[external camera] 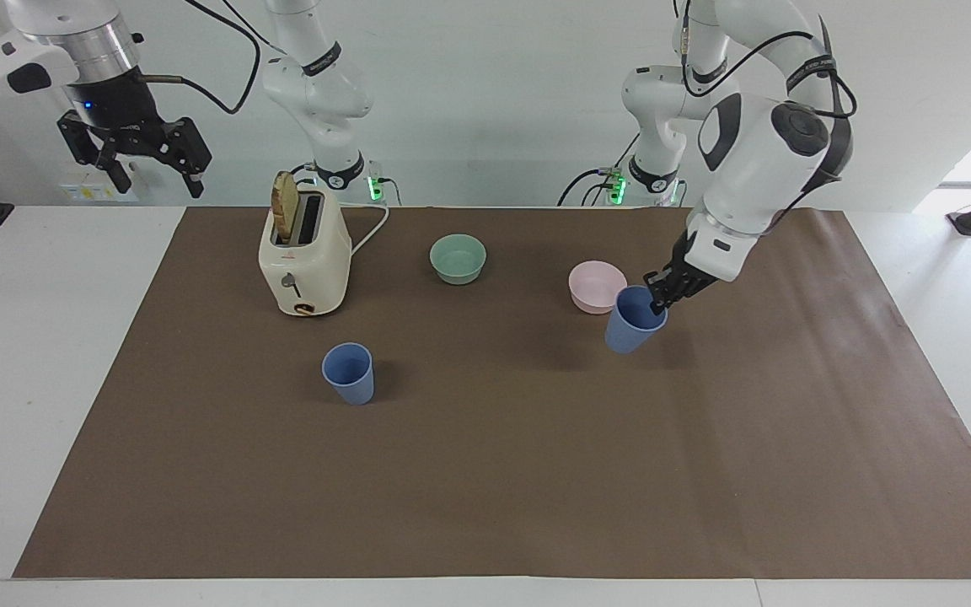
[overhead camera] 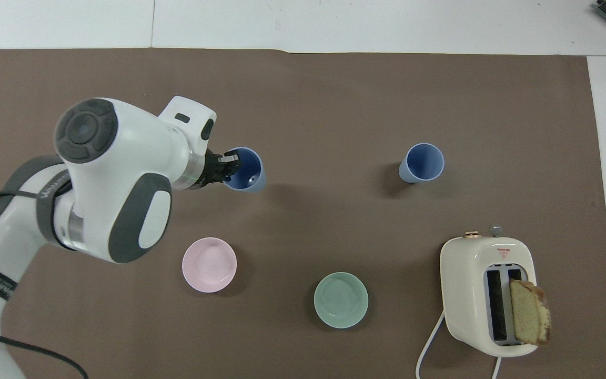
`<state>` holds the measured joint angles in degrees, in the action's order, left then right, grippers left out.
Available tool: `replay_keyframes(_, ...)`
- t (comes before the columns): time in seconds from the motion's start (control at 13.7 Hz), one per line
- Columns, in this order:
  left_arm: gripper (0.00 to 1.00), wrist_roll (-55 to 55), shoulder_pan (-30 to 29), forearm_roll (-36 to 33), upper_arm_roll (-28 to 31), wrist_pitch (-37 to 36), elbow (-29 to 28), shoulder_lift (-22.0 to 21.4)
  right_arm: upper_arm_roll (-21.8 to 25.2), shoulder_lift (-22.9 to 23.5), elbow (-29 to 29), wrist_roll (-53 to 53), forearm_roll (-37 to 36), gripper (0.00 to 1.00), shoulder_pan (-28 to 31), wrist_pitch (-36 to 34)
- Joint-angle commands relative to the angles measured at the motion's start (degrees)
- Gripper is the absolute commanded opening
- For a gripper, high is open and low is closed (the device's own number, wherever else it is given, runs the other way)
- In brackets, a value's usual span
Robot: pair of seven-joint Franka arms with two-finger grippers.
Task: Stack blue cups with both arms
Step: 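Carry the blue cup with the left gripper toward the table center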
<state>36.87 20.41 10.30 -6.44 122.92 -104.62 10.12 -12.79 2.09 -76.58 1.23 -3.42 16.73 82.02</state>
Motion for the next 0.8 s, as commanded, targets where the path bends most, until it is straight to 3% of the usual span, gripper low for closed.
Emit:
replay_keyframes(0.0,0.00,1.7,3.0,-0.5,1.2,4.8,0.6,3.9,0.0,-1.2,-1.6,-0.7,0.9,1.00,0.4,0.8)
replay_keyframes(0.73,0.00,1.5,4.0,-5.6,1.1,5.1,0.8,6.7,0.0,-1.2,-1.6,-0.6,0.9,1.00,0.4,0.7)
